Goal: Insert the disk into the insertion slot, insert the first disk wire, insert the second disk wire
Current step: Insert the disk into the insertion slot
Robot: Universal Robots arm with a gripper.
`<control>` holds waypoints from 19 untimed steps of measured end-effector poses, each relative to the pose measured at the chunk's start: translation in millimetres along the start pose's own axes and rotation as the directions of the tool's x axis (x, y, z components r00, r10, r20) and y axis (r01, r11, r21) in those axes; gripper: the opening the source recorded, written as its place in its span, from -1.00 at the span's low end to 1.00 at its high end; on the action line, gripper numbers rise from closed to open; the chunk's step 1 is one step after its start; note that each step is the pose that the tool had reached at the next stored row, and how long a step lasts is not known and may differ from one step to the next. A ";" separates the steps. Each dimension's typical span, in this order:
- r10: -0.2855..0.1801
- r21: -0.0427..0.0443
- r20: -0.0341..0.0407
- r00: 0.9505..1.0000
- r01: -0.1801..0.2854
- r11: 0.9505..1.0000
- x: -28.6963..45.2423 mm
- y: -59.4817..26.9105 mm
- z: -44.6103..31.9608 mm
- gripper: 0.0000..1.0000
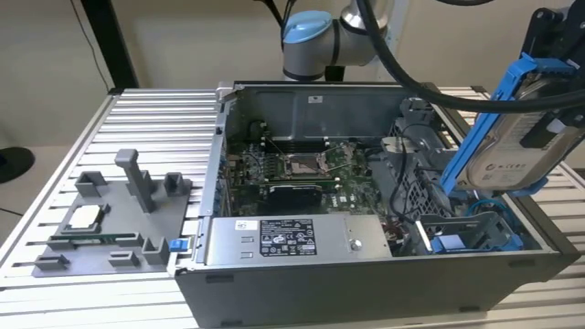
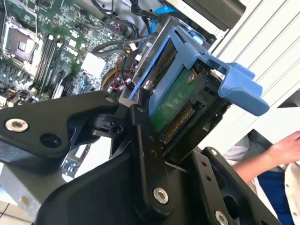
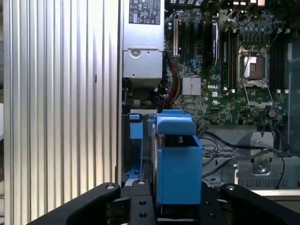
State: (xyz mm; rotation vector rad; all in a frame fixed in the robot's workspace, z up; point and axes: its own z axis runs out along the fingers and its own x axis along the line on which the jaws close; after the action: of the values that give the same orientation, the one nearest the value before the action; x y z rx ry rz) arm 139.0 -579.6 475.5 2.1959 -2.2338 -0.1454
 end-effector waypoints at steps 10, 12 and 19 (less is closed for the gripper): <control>-0.001 0.000 0.007 1.000 0.001 1.000 6.8 -1.5 13.6 -1.00; -0.001 0.000 0.009 1.000 0.001 1.000 8.8 -1.7 16.8 -1.00; 0.000 0.000 0.010 1.000 0.001 1.000 10.6 -1.8 29.2 -1.00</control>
State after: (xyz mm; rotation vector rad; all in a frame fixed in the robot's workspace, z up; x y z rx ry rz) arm 138.5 -588.4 445.6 2.2004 -2.2381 -0.1569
